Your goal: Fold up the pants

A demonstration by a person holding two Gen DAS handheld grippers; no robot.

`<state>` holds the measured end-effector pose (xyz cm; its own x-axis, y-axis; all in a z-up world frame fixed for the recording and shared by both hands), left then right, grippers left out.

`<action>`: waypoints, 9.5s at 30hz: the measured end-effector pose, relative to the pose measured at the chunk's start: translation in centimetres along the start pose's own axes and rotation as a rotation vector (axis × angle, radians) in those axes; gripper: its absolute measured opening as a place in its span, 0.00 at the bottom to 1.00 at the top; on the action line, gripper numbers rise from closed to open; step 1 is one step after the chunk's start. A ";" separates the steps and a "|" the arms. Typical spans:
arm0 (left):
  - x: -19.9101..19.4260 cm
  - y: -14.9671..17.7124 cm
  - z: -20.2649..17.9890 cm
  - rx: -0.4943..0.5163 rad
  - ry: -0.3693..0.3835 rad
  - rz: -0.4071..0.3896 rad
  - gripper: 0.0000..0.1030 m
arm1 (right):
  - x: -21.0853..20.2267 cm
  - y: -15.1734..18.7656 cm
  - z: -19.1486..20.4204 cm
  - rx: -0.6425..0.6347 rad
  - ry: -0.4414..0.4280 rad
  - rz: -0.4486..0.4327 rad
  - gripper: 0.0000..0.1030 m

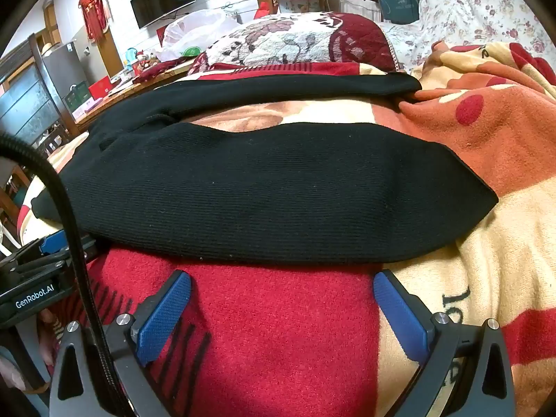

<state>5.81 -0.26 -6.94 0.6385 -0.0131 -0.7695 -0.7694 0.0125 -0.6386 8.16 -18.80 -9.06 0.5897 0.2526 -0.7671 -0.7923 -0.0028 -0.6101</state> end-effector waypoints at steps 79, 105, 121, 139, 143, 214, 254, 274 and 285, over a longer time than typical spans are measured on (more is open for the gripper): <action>-7.8 -4.9 3.8 -0.024 -0.082 -0.121 0.79 | -8.7 -7.2 2.2 0.002 -0.028 -0.165 0.95; -7.1 -4.4 4.6 -0.058 -0.082 -0.098 0.79 | -7.0 -6.2 0.5 0.082 -0.030 -0.097 0.95; -6.8 -4.4 4.6 -0.058 -0.090 -0.089 0.79 | -6.4 -6.1 0.7 0.075 -0.029 -0.076 0.95; -4.2 -9.9 12.5 -0.169 -0.093 -0.075 0.79 | -2.9 -10.9 1.7 0.050 -0.055 -0.046 0.95; -2.5 -12.0 16.5 -0.209 -0.094 -0.051 0.79 | -1.2 -12.9 1.8 0.045 -0.068 -0.034 0.95; 10.8 -18.5 24.6 0.071 0.035 0.102 0.15 | 13.2 -29.2 -10.6 -0.031 0.084 0.117 0.04; 8.8 -18.6 24.0 0.068 0.029 0.064 0.11 | 16.2 -26.8 -12.3 0.011 0.118 0.247 0.10; -2.6 -15.4 22.7 0.019 0.197 -0.101 0.11 | -0.6 -23.9 -8.6 -0.100 -0.012 0.005 0.06; -5.1 -5.1 24.9 -0.050 0.145 -0.024 0.08 | -5.4 -11.2 -10.7 -0.067 -0.004 0.198 0.02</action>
<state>6.92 24.59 0.19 0.6506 -0.1570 -0.7430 -0.7559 -0.0394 -0.6535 15.50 -30.48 -0.25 0.4226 0.2451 -0.8726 -0.8806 -0.1167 -0.4593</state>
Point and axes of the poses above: each gripper's, at about its wrist camera, not at the fingertips, and x roughly the way its jaws point, z to its left, y to its underside, the point moved 9 cm from there along x, roughly the way its jaws point, and after that the axes turned 8 degrees about x, right-handed, at the moved point
